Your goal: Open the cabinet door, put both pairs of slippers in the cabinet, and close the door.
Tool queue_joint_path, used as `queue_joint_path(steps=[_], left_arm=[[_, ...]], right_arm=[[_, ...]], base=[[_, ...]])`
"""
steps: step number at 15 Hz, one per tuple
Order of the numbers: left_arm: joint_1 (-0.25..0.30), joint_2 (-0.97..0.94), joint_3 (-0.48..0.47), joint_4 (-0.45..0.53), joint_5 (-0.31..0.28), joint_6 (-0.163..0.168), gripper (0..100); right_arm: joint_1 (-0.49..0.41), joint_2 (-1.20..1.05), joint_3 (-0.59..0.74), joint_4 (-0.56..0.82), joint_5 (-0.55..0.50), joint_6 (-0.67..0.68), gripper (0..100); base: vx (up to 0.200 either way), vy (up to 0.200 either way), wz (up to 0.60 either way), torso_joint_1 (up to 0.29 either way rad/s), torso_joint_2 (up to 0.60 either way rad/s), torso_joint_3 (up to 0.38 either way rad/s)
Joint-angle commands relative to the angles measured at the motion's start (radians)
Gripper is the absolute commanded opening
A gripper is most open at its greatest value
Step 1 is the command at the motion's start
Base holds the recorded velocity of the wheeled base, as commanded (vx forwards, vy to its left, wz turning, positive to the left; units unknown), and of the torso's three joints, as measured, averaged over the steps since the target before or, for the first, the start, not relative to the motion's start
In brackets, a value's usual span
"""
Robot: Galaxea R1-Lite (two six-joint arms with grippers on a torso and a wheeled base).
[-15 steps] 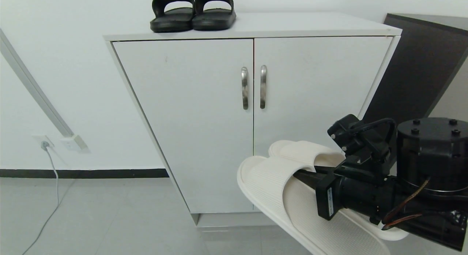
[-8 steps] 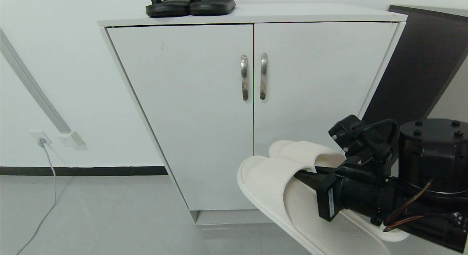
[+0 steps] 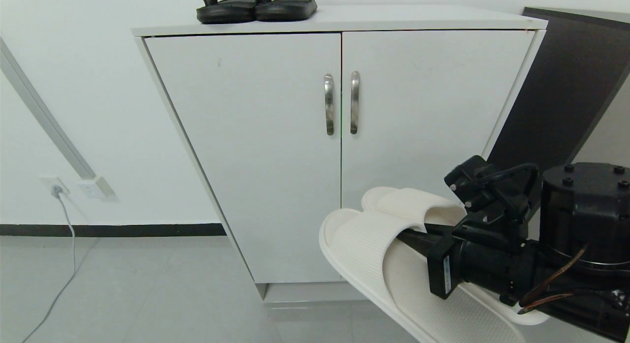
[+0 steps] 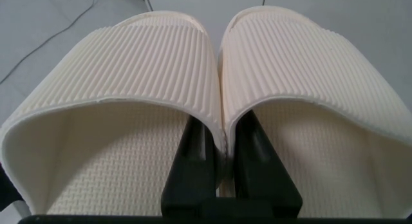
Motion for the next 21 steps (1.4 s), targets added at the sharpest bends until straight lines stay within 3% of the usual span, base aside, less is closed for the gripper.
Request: queue_joint_path(steps=[1, 2, 3, 6, 8, 11, 14, 17, 21], left_arm=[[-0.003, 0.038, -0.07, -0.002, 0.0, -0.001, 100], [-0.006, 0.089, -0.179, 0.0, 0.0, -0.041, 100], [-0.009, 0.156, -0.237, -0.002, -0.014, -0.047, 100], [-0.015, 0.337, -0.286, -0.033, -0.215, -0.049, 100], [-0.015, 0.451, -0.288, -0.097, -0.313, -0.055, 100], [-0.045, 0.652, -0.284, -0.218, -0.336, -0.061, 100], [-0.215, 0.799, -0.289, -0.39, -0.333, -0.139, 100], [-0.315, 0.9, -0.366, -0.41, -0.333, -0.15, 100], [-0.388, 1.028, -0.469, -0.412, -0.333, -0.157, 100]], right_arm=[[0.0, 0.006, 0.006, -0.003, 0.001, 0.0, 0], [0.0, 0.008, 0.009, -0.004, 0.001, 0.0, 0], [0.0, 0.009, 0.009, -0.004, 0.001, 0.0, 0], [0.0, 0.006, 0.015, -0.004, 0.001, 0.0, 0], [0.0, 0.011, 0.016, -0.004, 0.002, 0.0, 0], [0.002, 0.009, 0.013, -0.004, 0.002, 0.0, 0], [0.0, 0.008, 0.016, -0.004, 0.002, -0.01, 0], [-0.001, 0.006, 0.013, -0.004, -0.002, -0.011, 0], [-0.001, 0.003, 0.013, -0.004, -0.006, -0.011, 0]], base=[[0.0, 0.0, 0.0, 0.0, 0.0, 0.0], [0.0, 0.0, 0.0, 0.0, 0.0, 0.0], [0.0, 0.0, 0.0, 0.0, 0.0, 0.0], [0.0, 0.0, 0.0, 0.0, 0.0, 0.0], [0.0, 0.0, 0.0, 0.0, 0.0, 0.0], [0.0, 0.0, 0.0, 0.0, 0.0, 0.0], [0.0, 0.0, 0.0, 0.0, 0.0, 0.0], [0.0, 0.0, 0.0, 0.0, 0.0, 0.0], [0.0, 0.0, 0.0, 0.0, 0.0, 0.0]])
